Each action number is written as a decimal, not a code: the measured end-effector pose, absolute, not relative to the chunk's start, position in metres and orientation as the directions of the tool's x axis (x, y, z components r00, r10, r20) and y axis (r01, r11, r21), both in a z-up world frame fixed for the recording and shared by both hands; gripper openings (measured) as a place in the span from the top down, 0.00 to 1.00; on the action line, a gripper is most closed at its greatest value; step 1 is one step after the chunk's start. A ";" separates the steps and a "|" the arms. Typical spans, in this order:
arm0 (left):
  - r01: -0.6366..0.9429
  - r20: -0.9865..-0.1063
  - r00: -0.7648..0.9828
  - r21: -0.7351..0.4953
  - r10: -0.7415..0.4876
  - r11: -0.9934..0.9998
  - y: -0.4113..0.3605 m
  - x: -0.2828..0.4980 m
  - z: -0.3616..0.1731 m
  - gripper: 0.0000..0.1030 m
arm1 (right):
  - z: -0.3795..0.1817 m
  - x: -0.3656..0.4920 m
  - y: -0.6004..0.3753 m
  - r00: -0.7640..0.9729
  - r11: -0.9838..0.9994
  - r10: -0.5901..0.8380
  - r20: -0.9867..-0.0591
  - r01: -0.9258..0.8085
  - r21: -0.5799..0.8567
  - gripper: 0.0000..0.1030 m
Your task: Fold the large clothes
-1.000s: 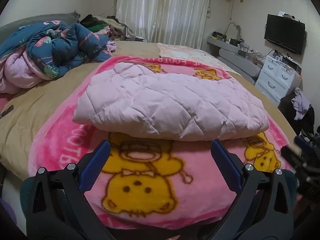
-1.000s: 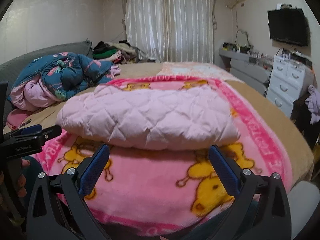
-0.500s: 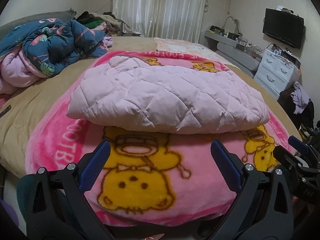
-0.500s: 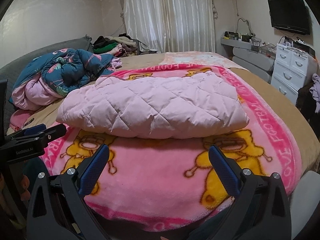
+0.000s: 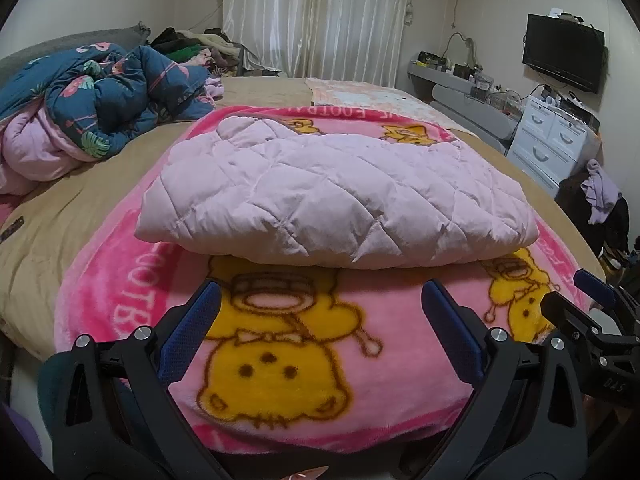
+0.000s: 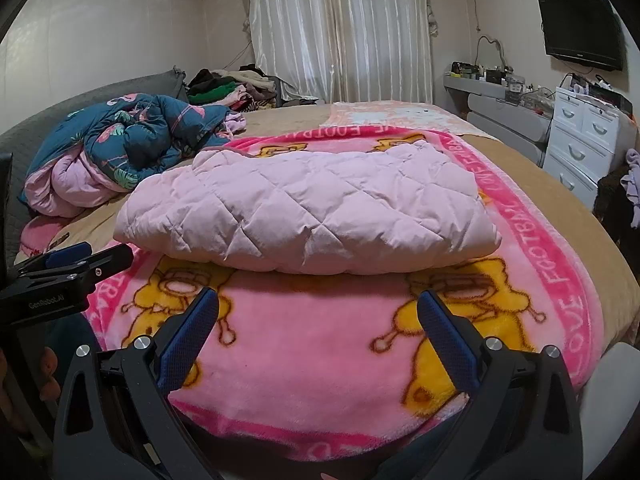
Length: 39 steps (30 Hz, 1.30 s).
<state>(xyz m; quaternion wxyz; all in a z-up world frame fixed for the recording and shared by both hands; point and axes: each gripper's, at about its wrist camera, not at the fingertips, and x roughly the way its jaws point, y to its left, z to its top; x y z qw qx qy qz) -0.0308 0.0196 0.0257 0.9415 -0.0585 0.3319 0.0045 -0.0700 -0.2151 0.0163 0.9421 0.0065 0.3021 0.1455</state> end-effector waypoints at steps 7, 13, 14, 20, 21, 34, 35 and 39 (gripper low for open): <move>-0.049 -0.626 0.779 -0.106 -0.028 0.993 0.020 -0.031 0.026 0.09 | 0.017 -0.071 -0.214 0.777 0.958 0.276 -0.566 -0.268 0.099 0.04; -0.050 -0.625 0.780 -0.107 -0.028 0.993 0.020 -0.031 0.025 0.09 | 0.016 -0.071 -0.215 0.776 0.958 0.277 -0.566 -0.269 0.100 0.04; -0.051 -0.625 0.780 -0.106 -0.027 0.993 0.020 -0.031 0.025 0.09 | 0.016 -0.071 -0.215 0.777 0.958 0.276 -0.566 -0.269 0.098 0.04; -0.053 -0.628 0.778 -0.102 -0.023 0.993 0.020 -0.032 0.024 0.09 | 0.017 -0.071 -0.214 0.777 0.958 0.277 -0.565 -0.269 0.099 0.04; -0.052 -0.628 0.778 -0.106 -0.026 0.993 0.020 -0.032 0.024 0.09 | 0.017 -0.071 -0.215 0.778 0.958 0.277 -0.564 -0.270 0.097 0.04; -0.053 -0.626 0.779 -0.107 -0.026 0.993 0.020 -0.033 0.024 0.09 | 0.017 -0.072 -0.216 0.777 0.958 0.277 -0.565 -0.271 0.096 0.04; -0.053 -0.626 0.779 -0.108 -0.027 0.993 0.020 -0.033 0.024 0.09 | 0.017 -0.072 -0.216 0.777 0.958 0.277 -0.566 -0.272 0.096 0.04; -0.052 -0.624 0.781 -0.106 -0.026 0.993 0.020 -0.033 0.024 0.09 | 0.017 -0.072 -0.216 0.779 0.957 0.277 -0.563 -0.273 0.094 0.04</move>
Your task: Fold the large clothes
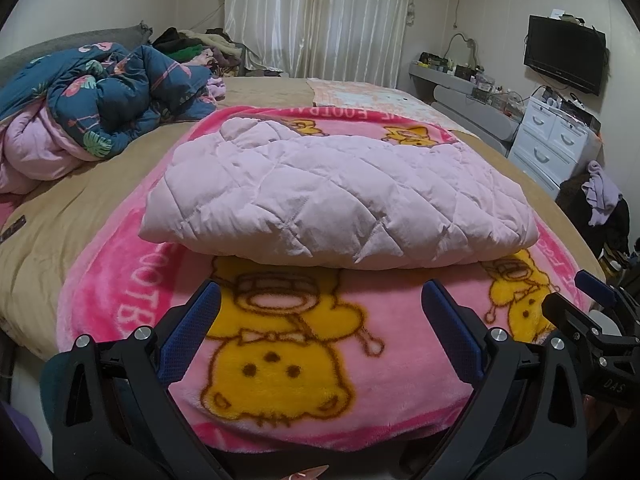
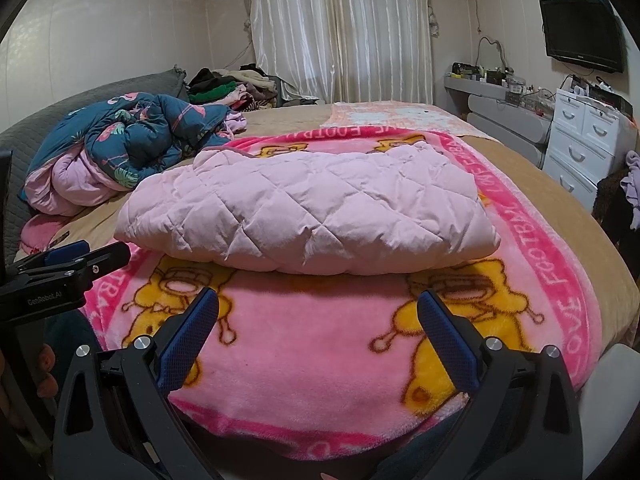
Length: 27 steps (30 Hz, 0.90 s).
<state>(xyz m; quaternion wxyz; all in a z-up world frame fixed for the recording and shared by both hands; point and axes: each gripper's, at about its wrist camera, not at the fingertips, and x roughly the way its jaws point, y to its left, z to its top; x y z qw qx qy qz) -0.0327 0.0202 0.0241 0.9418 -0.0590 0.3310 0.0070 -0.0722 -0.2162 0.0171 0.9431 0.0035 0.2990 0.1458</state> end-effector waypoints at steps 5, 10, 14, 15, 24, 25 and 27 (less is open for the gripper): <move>-0.052 -0.625 0.780 -0.107 -0.027 0.993 0.020 -0.033 0.024 0.09 | 0.017 -0.072 -0.216 0.777 0.957 0.277 -0.565 -0.273 0.095 0.04; -0.052 -0.624 0.781 -0.108 -0.027 0.993 0.020 -0.033 0.024 0.09 | 0.018 -0.072 -0.216 0.778 0.958 0.276 -0.564 -0.272 0.094 0.04; -0.050 -0.626 0.779 -0.109 -0.030 0.993 0.020 -0.033 0.024 0.09 | 0.018 -0.072 -0.216 0.777 0.958 0.276 -0.565 -0.272 0.093 0.04; -0.051 -0.626 0.779 -0.107 -0.028 0.993 0.020 -0.033 0.025 0.09 | 0.017 -0.072 -0.216 0.776 0.958 0.276 -0.566 -0.273 0.093 0.04; -0.055 -0.626 0.780 -0.096 -0.017 0.994 0.020 -0.032 0.026 0.09 | 0.018 -0.073 -0.216 0.778 0.958 0.275 -0.565 -0.272 0.092 0.04; -0.054 -0.627 0.779 -0.095 -0.018 0.994 0.019 -0.032 0.026 0.09 | 0.018 -0.073 -0.215 0.779 0.958 0.274 -0.564 -0.271 0.091 0.04; -0.049 -0.630 0.776 -0.100 -0.025 0.994 0.019 -0.031 0.026 0.09 | 0.018 -0.073 -0.216 0.779 0.959 0.273 -0.565 -0.270 0.090 0.04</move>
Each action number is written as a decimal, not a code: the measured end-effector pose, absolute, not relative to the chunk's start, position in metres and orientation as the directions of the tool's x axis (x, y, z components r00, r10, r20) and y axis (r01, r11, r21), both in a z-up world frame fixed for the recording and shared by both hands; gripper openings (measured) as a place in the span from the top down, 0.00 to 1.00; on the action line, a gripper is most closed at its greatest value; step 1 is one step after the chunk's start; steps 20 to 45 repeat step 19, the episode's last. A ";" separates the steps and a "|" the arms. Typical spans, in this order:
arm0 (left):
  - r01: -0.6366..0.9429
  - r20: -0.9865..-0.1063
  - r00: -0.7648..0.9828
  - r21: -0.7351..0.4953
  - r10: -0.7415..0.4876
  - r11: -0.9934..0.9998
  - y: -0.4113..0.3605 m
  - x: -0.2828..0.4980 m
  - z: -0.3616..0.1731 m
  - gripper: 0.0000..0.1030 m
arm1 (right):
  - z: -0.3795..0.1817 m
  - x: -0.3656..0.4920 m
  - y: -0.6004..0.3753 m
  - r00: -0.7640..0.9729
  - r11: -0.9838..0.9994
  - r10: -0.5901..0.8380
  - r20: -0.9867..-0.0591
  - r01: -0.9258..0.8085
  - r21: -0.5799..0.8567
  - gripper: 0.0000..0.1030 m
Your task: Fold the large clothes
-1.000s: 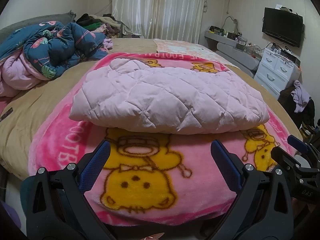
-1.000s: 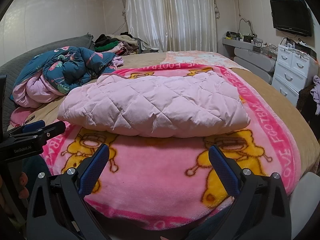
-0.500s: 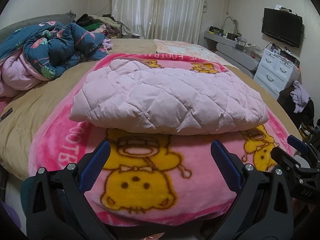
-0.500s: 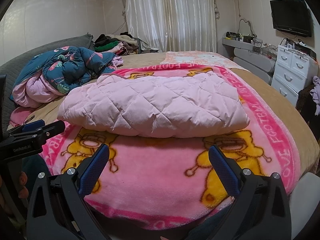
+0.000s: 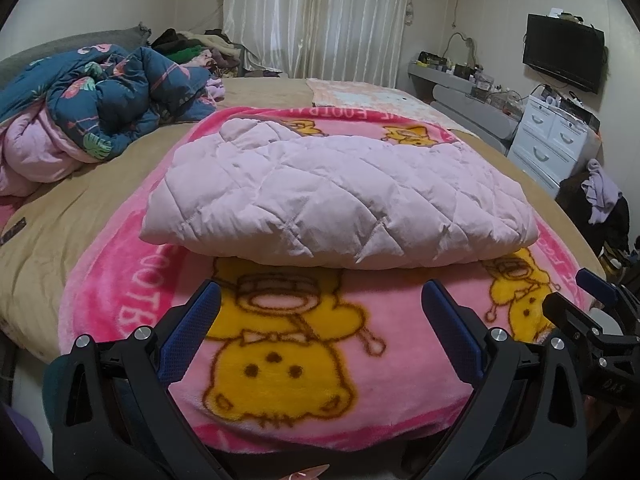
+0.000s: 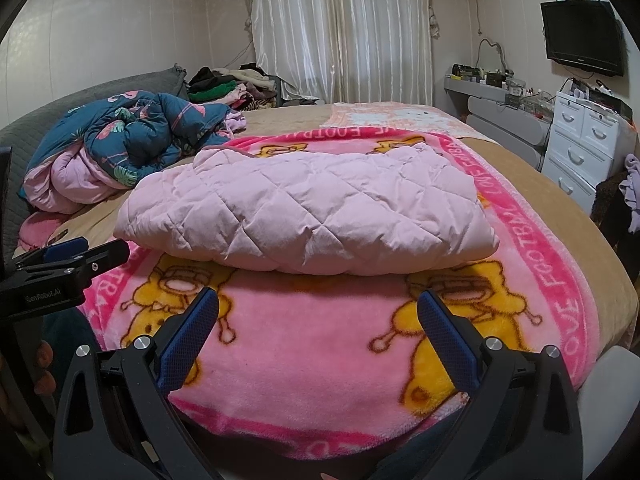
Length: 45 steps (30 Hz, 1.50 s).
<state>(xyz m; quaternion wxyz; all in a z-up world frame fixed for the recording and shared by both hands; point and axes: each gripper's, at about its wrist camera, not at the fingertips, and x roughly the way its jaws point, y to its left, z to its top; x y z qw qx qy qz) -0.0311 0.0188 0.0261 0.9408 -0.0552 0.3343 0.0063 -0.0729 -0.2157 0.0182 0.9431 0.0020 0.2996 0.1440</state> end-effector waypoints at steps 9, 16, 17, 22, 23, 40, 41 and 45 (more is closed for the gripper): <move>-0.059 -0.648 0.760 -0.148 -0.051 0.987 0.032 -0.027 0.018 0.09 | 0.021 -0.072 -0.235 0.797 0.971 0.235 -0.556 -0.216 0.102 0.04; -0.282 -0.708 0.700 -0.158 0.090 0.946 0.120 0.011 0.007 0.09 | 0.022 -0.055 -0.346 0.841 0.985 0.020 -0.540 0.077 0.155 0.04; -0.337 -0.710 0.690 -0.145 0.139 0.930 0.141 0.017 0.007 0.09 | 0.018 -0.051 -0.370 0.836 0.977 -0.038 -0.547 0.147 0.157 0.04; -0.465 -0.708 0.650 -0.084 0.276 0.881 0.199 0.035 0.007 0.09 | -0.005 -0.043 -0.457 0.777 0.912 -0.247 -0.579 0.388 0.132 0.04; -0.465 -0.708 0.650 -0.084 0.276 0.881 0.199 0.035 0.007 0.09 | -0.005 -0.043 -0.457 0.777 0.912 -0.247 -0.579 0.388 0.132 0.04; -0.465 -0.708 0.650 -0.084 0.276 0.881 0.199 0.035 0.007 0.09 | -0.005 -0.043 -0.457 0.777 0.912 -0.247 -0.579 0.388 0.132 0.04; -0.465 -0.708 0.650 -0.084 0.276 0.881 0.199 0.035 0.007 0.09 | -0.005 -0.043 -0.457 0.777 0.912 -0.247 -0.579 0.388 0.132 0.04; -0.465 -0.708 0.650 -0.084 0.276 0.881 0.199 0.035 0.007 0.09 | -0.005 -0.043 -0.457 0.777 0.912 -0.247 -0.579 0.388 0.132 0.04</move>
